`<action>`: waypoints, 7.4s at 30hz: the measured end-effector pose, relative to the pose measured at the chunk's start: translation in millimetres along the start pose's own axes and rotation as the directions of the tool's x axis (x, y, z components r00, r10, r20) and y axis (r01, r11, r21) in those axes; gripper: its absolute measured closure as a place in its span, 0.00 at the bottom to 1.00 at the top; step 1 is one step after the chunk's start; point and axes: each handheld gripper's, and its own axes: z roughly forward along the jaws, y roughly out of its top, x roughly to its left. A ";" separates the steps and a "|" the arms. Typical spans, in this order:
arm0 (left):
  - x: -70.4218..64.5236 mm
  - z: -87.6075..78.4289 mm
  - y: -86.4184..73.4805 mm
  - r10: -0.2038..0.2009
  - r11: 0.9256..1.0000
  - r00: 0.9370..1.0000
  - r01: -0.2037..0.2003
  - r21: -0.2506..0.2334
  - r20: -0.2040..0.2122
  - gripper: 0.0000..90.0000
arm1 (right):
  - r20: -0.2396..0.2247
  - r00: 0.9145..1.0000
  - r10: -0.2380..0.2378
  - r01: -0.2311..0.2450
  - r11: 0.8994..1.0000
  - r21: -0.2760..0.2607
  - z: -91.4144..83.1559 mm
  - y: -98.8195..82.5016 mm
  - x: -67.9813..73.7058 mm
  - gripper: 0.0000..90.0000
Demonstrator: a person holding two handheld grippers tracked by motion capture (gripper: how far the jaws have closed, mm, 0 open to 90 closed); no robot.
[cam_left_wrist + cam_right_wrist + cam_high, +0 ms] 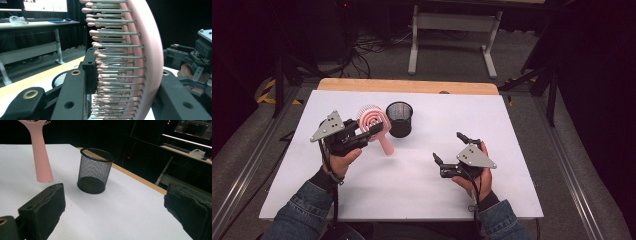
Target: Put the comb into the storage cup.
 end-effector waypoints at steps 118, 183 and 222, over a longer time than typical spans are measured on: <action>52.3 115.0 26.0 -0.033 0.995 0.998 0.038 0.090 -0.057 0.70 | -0.020 1.000 0.010 -0.010 1.000 0.011 -21.5 -22.3 -12.3 0.05; 83.6 90.4 -12.1 -0.103 0.984 0.974 0.129 0.120 -0.204 0.61 | -0.024 0.999 -0.024 0.026 0.998 0.051 -16.4 -23.3 -7.5 0.06; 80.5 86.3 -15.1 -0.021 0.981 0.972 0.065 0.181 -0.233 0.50 | -0.046 0.998 -0.033 0.036 0.997 0.075 -13.5 -24.7 -4.0 0.06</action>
